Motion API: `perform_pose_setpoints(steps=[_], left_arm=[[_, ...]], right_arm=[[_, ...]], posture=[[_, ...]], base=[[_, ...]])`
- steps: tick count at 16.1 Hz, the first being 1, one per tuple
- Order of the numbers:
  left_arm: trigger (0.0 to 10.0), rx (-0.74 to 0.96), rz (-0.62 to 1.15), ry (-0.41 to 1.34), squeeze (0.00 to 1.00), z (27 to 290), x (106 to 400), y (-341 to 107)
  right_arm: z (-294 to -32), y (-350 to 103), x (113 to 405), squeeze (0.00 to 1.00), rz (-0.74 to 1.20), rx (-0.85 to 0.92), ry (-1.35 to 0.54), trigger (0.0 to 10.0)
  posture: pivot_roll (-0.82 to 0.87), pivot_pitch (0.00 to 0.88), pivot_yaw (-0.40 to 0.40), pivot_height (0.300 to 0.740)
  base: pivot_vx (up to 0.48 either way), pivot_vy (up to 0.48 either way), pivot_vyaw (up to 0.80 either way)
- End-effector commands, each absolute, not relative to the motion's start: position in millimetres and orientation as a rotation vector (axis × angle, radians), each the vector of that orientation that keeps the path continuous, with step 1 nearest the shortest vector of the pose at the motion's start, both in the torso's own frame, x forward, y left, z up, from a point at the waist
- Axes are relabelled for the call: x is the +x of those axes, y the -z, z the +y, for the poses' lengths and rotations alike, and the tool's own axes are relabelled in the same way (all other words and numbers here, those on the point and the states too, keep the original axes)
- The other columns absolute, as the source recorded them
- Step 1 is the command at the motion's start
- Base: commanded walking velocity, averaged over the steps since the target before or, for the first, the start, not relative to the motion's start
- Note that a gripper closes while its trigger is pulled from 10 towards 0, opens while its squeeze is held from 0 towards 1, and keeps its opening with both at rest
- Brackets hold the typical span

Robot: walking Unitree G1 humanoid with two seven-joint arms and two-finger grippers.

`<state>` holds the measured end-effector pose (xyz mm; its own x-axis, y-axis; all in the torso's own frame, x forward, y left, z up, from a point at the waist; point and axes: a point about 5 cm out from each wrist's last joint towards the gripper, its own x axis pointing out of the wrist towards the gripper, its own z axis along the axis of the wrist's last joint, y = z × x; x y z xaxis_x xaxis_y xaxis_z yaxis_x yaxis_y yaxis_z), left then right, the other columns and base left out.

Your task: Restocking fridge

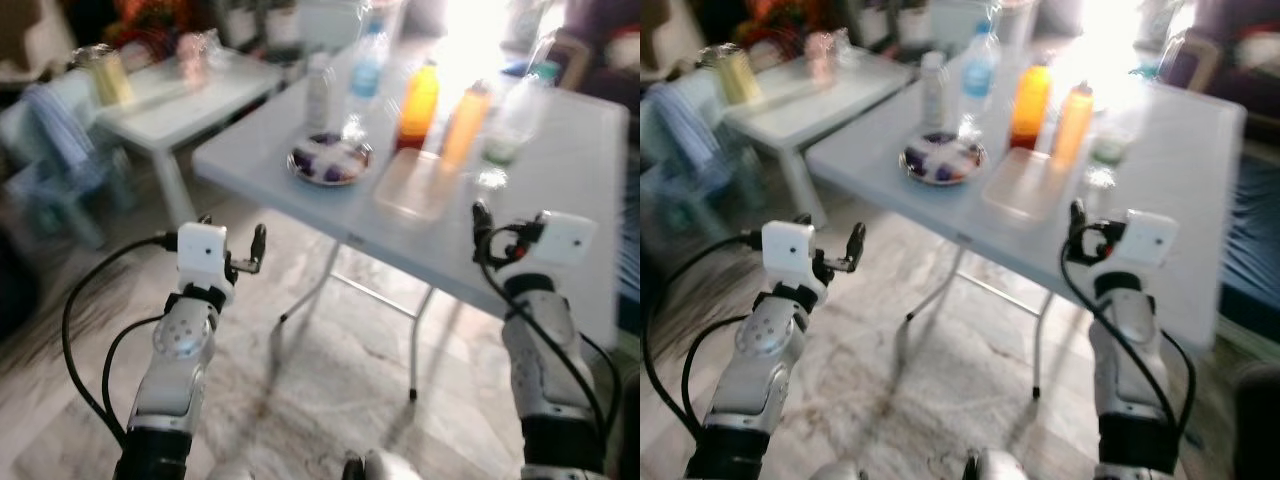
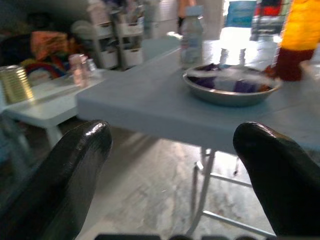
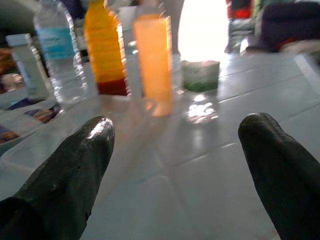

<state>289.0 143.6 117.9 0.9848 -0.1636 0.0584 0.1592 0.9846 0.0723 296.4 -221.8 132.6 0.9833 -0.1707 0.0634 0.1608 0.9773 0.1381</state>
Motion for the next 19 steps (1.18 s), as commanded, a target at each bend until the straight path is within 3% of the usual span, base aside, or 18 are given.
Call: perform_pose_setpoints(steps=[1, 11, 19], left_arm=[[10.0, 0.082, -0.065, 0.156, 0.0, 146, 288, -119], [10.0, 0.08, -0.074, 0.151, 0.0, 147, 291, -123], [10.0, 0.091, -0.076, 0.136, 0.0, 148, 291, -124]], right_arm=[[-221, -135, 301, 0.0, -0.075, 0.147, 0.143, 10.0], [-195, -147, 301, 0.0, -0.118, 0.046, 0.089, 10.0], [-192, -160, 304, 0.0, -0.162, 0.192, 0.004, 10.0]], posture=[[0.07, 0.063, -0.02, 0.74], [0.05, 0.086, -0.01, 0.74], [0.05, 0.087, -0.015, 0.74]], base=[[0.0, 0.0, 0.0], [0.0, 0.0, 0.0], [0.0, 0.0, 0.0]])
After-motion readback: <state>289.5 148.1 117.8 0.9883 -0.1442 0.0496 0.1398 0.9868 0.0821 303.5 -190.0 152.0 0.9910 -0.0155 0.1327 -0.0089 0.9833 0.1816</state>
